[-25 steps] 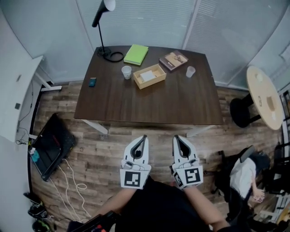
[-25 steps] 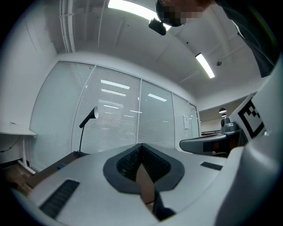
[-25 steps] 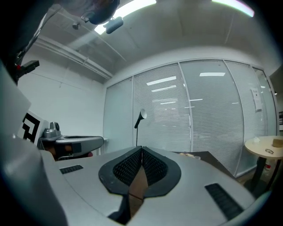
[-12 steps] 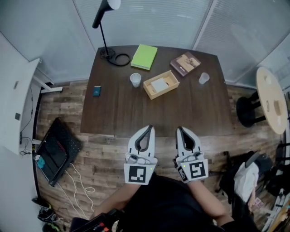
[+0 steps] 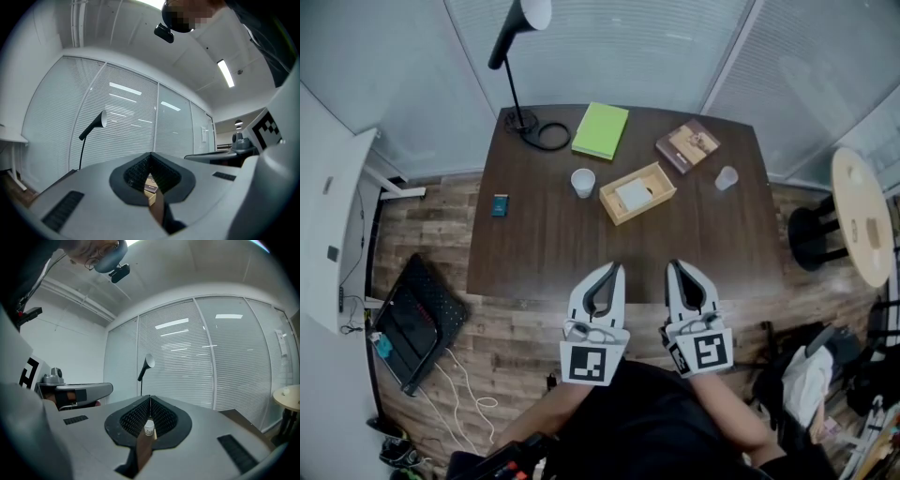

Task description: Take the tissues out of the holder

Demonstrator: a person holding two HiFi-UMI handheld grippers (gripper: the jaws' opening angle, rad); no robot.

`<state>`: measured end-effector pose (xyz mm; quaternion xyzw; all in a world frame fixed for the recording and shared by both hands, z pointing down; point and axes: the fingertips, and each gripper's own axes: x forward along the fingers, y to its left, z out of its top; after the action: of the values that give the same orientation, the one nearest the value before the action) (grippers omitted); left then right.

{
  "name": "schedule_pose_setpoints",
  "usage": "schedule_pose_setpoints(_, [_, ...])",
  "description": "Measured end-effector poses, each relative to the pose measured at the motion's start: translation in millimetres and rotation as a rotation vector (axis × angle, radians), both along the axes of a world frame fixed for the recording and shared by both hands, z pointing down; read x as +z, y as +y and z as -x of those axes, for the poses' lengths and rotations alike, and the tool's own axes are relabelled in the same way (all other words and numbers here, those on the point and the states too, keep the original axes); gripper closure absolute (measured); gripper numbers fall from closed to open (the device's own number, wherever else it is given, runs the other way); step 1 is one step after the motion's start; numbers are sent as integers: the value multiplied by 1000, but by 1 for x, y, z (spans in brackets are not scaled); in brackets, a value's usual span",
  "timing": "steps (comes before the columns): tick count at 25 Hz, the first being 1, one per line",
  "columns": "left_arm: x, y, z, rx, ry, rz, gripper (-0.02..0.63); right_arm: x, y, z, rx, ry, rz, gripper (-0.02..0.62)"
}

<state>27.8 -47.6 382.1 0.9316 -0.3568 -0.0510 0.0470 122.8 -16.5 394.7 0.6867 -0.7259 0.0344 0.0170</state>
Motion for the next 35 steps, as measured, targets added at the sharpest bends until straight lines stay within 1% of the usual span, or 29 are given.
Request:
schedule_pose_setpoints(3, [2,-11,-1,9,-6,10,609,0,-11,1,1,2,9,586])
schedule_pose_setpoints(8, [1,-24,1,14,7,13,609,-3,-21,-5,27,1,-3,586])
schedule_pose_setpoints(14, [14,-34,5,14,-14,20,609,4,-30,-7,42,14,10,586])
schedule_pose_setpoints(17, [14,-38,1,23,-11,0,609,6,-34,-10,50,16,12,586])
schedule_pose_setpoints(21, [17,-39,-1,39,-6,27,609,10,-33,-6,54,22,22,586])
schedule_pose_setpoints(25, [18,-46,1,34,-3,48,609,14,-39,-3,55,11,26,586])
schedule_pose_setpoints(30, [19,-54,-1,38,-9,37,609,16,-46,-5,59,7,26,586])
schedule_pose_setpoints(33, [22,-59,-2,38,0,53,609,18,-49,-6,60,2,31,586])
schedule_pose_setpoints(35, [25,-62,-2,39,-7,56,609,19,-52,-3,47,-6,30,586])
